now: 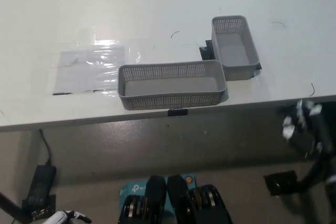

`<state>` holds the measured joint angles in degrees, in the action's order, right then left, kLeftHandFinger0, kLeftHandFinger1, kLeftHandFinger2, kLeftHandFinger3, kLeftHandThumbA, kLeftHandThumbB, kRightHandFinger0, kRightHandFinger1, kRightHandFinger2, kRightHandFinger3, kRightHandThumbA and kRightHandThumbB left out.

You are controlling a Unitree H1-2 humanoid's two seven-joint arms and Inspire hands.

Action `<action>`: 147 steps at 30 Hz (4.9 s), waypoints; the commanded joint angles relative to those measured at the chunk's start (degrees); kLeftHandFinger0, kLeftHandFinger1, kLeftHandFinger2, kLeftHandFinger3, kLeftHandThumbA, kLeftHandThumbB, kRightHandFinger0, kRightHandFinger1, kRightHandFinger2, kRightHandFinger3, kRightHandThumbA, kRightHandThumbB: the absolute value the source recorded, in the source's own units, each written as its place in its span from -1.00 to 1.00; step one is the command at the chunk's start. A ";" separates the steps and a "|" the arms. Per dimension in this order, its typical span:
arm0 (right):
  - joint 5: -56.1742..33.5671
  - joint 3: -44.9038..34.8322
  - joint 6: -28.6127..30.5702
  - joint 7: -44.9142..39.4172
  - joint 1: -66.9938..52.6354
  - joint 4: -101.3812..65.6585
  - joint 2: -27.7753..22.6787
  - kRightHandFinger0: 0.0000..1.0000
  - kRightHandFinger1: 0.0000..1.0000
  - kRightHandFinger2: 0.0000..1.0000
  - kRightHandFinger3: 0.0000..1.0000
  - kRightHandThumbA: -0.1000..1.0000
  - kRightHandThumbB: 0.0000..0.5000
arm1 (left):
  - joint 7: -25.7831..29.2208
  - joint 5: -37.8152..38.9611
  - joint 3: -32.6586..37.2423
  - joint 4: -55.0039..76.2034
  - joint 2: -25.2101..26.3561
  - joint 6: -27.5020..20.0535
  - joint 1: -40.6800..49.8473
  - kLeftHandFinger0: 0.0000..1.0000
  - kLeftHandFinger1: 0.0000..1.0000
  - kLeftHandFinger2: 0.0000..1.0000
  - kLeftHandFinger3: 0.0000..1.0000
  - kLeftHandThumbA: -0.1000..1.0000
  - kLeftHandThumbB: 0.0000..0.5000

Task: The robot uses its right hand to pick up the grey box kept on the middle on the desk and place it on top of another box next to it in a right angle

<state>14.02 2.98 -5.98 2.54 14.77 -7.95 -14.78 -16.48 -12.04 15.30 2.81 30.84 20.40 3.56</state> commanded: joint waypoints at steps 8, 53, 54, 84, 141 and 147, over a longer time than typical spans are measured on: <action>4.21 3.58 -2.15 -7.07 15.18 -2.33 -4.49 -0.89 -0.80 -0.47 -0.14 -0.60 -0.22 | -2.08 -1.29 -0.85 2.58 1.40 2.45 -0.96 -0.22 -0.20 0.08 0.35 -0.37 0.37; 22.89 26.59 1.92 -22.08 32.46 23.42 -12.85 1.00 1.00 1.00 1.00 -0.32 0.40 | -4.61 -2.60 -1.68 2.60 2.29 1.68 -2.31 -0.24 -0.17 0.10 0.27 -0.35 0.35; 23.00 26.57 1.94 -22.21 32.40 23.44 -12.85 1.00 1.00 1.00 1.00 -0.34 0.37 | -4.70 -2.59 -1.76 2.65 2.34 1.65 -2.27 -0.24 -0.19 0.08 0.25 -0.35 0.32; 26.16 30.90 9.76 -22.78 35.22 45.74 -7.84 0.41 0.58 0.80 1.00 -0.68 -0.16 | -6.25 -3.48 -2.78 4.55 2.98 3.11 -2.43 -0.19 -0.13 0.14 0.35 -0.33 0.36; 36.91 23.00 20.59 7.32 37.50 40.32 -14.56 -1.00 -0.82 -0.20 -0.44 -1.00 0.12 | -6.42 -3.90 -3.90 4.51 3.16 2.94 -1.27 -0.02 -0.03 0.26 0.47 -0.29 0.38; 35.94 21.96 22.01 5.93 37.93 38.03 -15.15 -1.00 -1.00 -0.34 -0.68 -1.00 0.06 | -6.12 -3.48 -4.21 4.02 3.01 1.76 -0.79 -0.10 -0.10 0.17 0.38 -0.26 0.40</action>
<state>50.81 26.55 14.85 9.15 48.74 32.76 -28.37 -22.62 -15.31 12.13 6.01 32.02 23.30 2.43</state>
